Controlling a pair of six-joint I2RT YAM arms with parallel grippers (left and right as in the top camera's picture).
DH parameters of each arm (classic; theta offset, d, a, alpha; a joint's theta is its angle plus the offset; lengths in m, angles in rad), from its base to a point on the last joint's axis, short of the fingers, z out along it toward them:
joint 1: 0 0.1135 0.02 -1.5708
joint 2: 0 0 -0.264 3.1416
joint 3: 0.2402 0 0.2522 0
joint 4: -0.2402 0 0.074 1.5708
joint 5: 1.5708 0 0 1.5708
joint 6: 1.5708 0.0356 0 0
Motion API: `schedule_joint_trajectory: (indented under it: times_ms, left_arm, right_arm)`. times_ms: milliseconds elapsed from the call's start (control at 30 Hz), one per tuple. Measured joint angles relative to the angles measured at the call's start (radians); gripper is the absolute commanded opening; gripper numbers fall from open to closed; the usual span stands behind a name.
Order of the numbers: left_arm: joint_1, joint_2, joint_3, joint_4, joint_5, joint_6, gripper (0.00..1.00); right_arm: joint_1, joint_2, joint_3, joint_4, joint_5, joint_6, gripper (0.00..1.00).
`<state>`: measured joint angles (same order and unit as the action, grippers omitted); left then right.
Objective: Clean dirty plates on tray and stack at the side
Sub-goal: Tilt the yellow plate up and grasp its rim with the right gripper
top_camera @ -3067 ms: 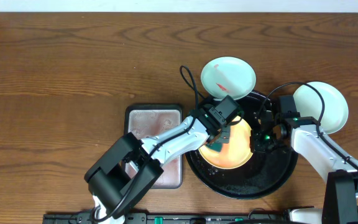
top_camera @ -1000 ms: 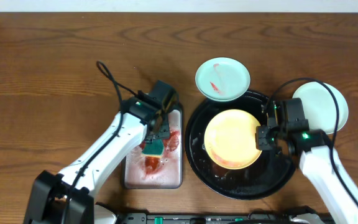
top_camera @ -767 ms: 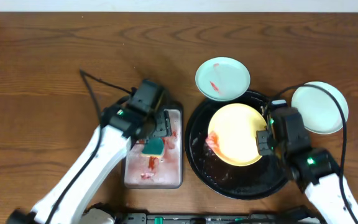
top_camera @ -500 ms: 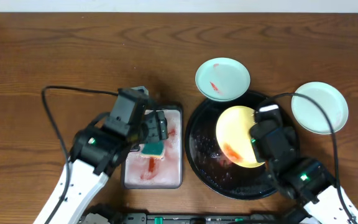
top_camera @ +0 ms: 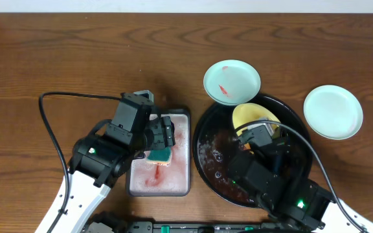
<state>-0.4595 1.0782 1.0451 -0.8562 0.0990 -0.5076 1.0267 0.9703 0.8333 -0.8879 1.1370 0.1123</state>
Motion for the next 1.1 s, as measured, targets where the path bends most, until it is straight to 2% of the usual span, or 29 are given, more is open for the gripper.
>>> schedule_joint_trajectory:
  times_ms: [300, 1100]
  left_arm:
    - [0.0, 0.0, 0.0, 0.0, 0.0, 0.0, 0.82]
    - [0.0, 0.0, 0.0, 0.0, 0.0, 0.0, 0.83]
  right_arm:
    - [0.019, 0.016, 0.0, 0.019, 0.102, -0.057, 0.01]
    - [0.019, 0.05, 0.0, 0.047, 0.116, -0.084, 0.01]
